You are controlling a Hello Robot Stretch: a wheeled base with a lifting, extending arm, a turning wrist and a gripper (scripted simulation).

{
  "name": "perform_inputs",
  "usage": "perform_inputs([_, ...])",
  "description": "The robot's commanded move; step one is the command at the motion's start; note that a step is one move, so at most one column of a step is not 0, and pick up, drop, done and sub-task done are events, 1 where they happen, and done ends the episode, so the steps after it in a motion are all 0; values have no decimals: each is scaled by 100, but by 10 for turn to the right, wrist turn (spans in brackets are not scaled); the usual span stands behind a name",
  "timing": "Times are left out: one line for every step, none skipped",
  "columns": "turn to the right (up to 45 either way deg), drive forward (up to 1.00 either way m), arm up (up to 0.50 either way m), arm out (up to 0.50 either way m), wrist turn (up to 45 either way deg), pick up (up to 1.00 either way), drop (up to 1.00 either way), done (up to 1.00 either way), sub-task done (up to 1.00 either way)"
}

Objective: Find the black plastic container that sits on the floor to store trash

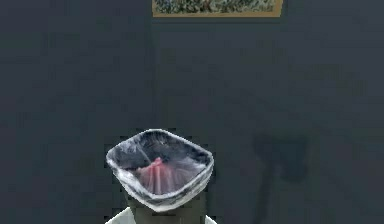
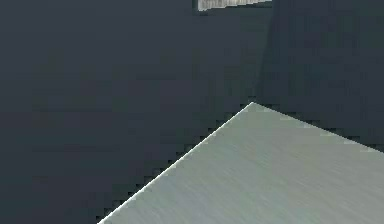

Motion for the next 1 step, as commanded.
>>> perform_inputs([0, 0, 0, 0, 0, 0, 0, 100, 0])
